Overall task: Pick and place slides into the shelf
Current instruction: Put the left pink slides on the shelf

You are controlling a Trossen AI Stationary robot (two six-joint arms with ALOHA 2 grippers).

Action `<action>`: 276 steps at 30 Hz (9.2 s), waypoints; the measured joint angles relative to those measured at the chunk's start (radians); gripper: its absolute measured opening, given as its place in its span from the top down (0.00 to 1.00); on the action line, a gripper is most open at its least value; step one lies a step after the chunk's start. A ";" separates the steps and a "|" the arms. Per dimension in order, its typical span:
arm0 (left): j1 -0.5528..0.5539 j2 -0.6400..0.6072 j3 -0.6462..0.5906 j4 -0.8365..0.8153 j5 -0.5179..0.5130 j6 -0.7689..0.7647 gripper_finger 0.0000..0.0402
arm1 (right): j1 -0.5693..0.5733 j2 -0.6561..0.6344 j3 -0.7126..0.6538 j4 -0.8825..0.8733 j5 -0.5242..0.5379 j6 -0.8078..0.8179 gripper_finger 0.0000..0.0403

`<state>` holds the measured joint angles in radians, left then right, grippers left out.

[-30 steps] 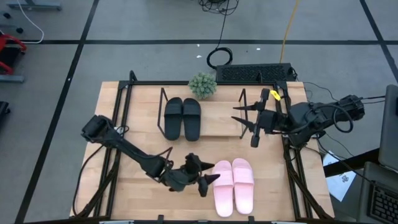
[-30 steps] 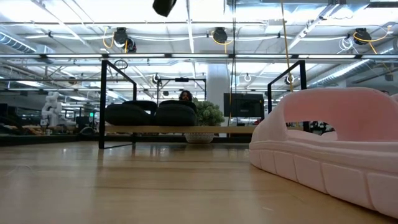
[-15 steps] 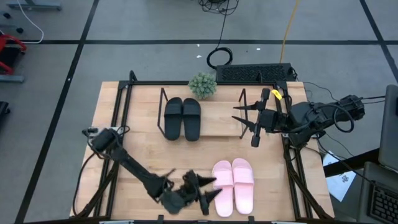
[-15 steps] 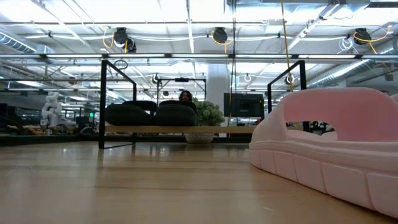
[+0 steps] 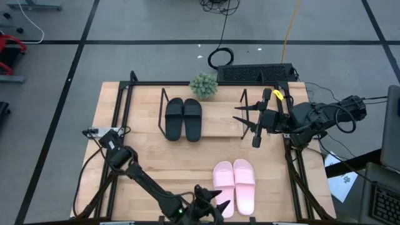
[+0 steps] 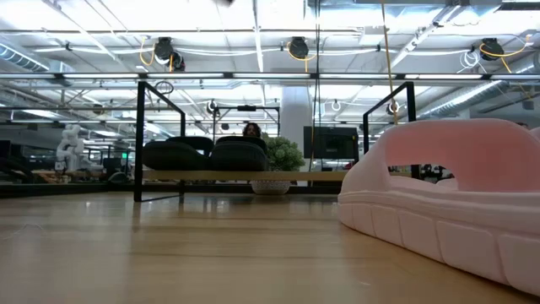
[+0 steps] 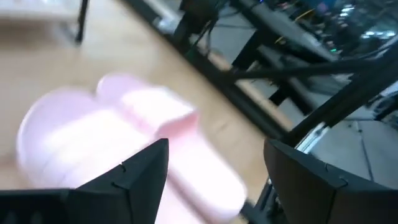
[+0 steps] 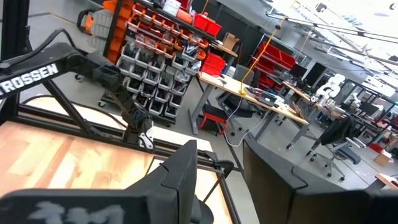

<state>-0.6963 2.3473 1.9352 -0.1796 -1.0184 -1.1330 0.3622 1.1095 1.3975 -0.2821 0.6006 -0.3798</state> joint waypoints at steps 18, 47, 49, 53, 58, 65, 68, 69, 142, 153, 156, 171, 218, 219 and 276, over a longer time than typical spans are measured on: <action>0.030 0.070 0.023 -0.388 0.134 -0.367 0.34 | 0.000 0.000 0.000 -0.048 -0.002 0.000 0.70; 0.066 0.069 0.022 -0.477 0.181 -0.327 0.34 | 0.000 0.000 0.000 -0.053 -0.003 -0.002 0.70; 0.065 0.069 0.022 -0.478 0.184 -0.328 0.34 | 0.000 0.000 0.000 -0.053 -0.003 -0.002 0.70; 0.073 0.069 0.022 -0.483 0.184 -0.314 0.34 | 0.000 0.000 0.000 -0.053 -0.003 0.000 0.70; 0.096 0.081 0.022 -0.497 0.232 -0.313 0.34 | 0.000 0.000 0.000 -0.053 -0.003 0.001 0.70; 0.121 0.104 0.021 -0.525 0.262 -0.366 0.34 | 0.000 0.000 0.000 -0.053 -0.003 0.001 0.70; 0.121 0.104 0.021 -0.531 0.207 -0.370 0.34 | 0.000 0.000 0.000 -0.053 -0.003 0.001 0.70; 0.123 0.104 0.021 -0.530 0.195 -0.370 0.34 | 0.000 0.000 0.000 -0.053 -0.003 0.001 0.70; 0.574 0.060 0.412 -1.209 -0.015 -0.554 1.00 | 0.001 -0.260 -0.080 0.121 -0.031 -0.025 0.70; 0.635 0.068 0.412 -1.282 0.029 -0.603 1.00 | 0.001 -0.223 -0.080 0.126 -0.082 -0.028 0.70; 0.648 0.069 0.408 -1.280 0.041 -0.595 1.00 | 0.001 -0.214 -0.080 0.133 -0.082 -0.028 0.70; 0.677 0.072 0.237 -1.137 0.079 -0.621 1.00 | 0.001 -0.204 -0.080 0.137 -0.082 -0.032 0.70; 0.716 0.072 0.210 -1.073 0.113 -0.564 0.90 | 0.001 -0.203 -0.080 0.124 -0.082 -0.033 0.70; 0.716 0.072 0.210 -1.073 0.116 -0.564 0.90 | 0.001 -0.203 -0.080 0.124 -0.082 -0.033 0.70; 0.709 0.071 0.210 -0.987 0.118 -0.533 0.69 | 0.000 -0.203 -0.080 0.112 -0.087 0.001 0.70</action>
<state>0.0128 2.4186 2.1456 -1.1670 -0.9001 -1.6657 0.3626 0.9063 1.3174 -0.1699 0.5138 -0.3790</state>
